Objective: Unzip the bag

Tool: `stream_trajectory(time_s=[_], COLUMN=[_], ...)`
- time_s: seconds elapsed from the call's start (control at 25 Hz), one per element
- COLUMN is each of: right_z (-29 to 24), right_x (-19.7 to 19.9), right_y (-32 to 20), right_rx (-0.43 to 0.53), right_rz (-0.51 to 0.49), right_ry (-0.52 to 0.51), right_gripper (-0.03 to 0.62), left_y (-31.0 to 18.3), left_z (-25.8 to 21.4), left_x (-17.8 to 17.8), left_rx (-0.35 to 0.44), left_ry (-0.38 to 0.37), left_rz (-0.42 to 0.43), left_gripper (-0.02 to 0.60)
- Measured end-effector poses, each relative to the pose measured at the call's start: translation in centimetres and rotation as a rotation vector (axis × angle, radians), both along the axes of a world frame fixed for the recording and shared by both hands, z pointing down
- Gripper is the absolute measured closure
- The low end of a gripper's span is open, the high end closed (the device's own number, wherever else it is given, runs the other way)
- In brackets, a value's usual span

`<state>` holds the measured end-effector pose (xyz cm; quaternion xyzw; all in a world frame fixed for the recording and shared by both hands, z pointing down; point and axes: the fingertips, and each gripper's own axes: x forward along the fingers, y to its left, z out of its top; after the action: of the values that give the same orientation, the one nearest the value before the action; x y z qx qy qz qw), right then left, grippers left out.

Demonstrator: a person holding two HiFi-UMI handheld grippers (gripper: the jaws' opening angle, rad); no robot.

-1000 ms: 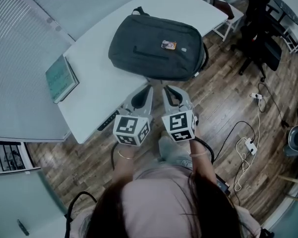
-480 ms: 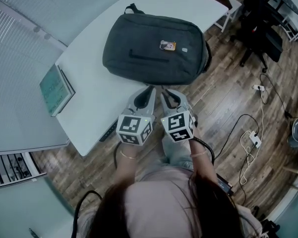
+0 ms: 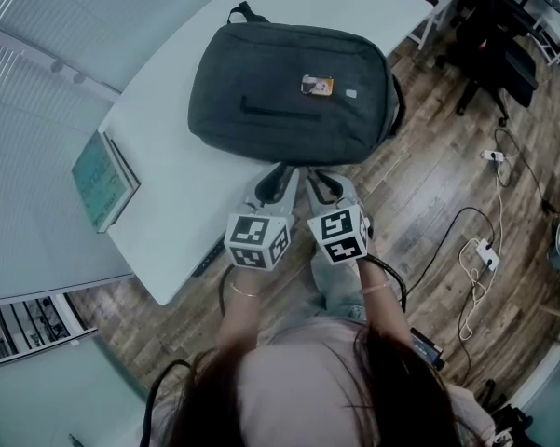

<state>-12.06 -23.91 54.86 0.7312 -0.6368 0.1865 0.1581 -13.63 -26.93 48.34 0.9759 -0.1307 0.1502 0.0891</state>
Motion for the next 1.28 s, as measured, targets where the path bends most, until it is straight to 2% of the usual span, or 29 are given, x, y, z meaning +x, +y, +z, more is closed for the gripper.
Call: stream_trajectory(time_s=[0.24, 0.48, 0.6, 0.72, 0.84, 0.92, 1.04, 1.16, 1.28], right_z=[0.4, 0.1, 0.1, -0.1, -0.1, -0.2, -0.4, -0.4, -0.3], right_x=[0.1, -0.2, -0.1, 0.2, 0.5, 0.5, 0.5, 0.6, 0.5], right_y=[-1.2, -1.9, -1.9, -1.9, -1.5, -1.3, -1.0, -0.8, -0.4], right_rx=[0.033, 0.087, 0.101, 0.128, 0.152, 0.163, 0.173, 0.164, 0.149], right_rz=[0.011, 0.045, 0.054, 0.075, 0.109, 0.108, 0.089, 0.081, 0.086], right_ry=[-0.067, -0.14, -0.165, -0.223, -0.293, -0.319, -0.322, -0.295, -0.278], right_gripper=[0.519, 0.519, 0.52, 0.522, 0.577, 0.582, 0.583, 0.583, 0.585], left_y=[-1.0, -1.7, -2.1, -2.2, -2.3, -2.4, -2.8, -2.9, -2.9], left_z=[0.0, 0.6, 0.8, 1.1, 1.4, 1.6, 1.9, 2.2, 2.5], left_x=[0.9, 1.8, 1.9, 1.9, 1.9, 1.9, 1.9, 2.0, 2.0], left_rx=[0.016, -0.012, -0.037, -0.05, -0.051, -0.062, -0.057, -0.032, -0.039], left_ry=[0.006, -0.02, -0.02, -0.02, -0.034, -0.04, -0.055, -0.085, -0.102], left_rz=[0.003, -0.024, -0.047, -0.06, -0.071, -0.085, -0.124, -0.147, -0.157], left_gripper=[0.495, 0.496, 0.526, 0.528, 0.528, 0.529, 0.561, 0.566, 0.571])
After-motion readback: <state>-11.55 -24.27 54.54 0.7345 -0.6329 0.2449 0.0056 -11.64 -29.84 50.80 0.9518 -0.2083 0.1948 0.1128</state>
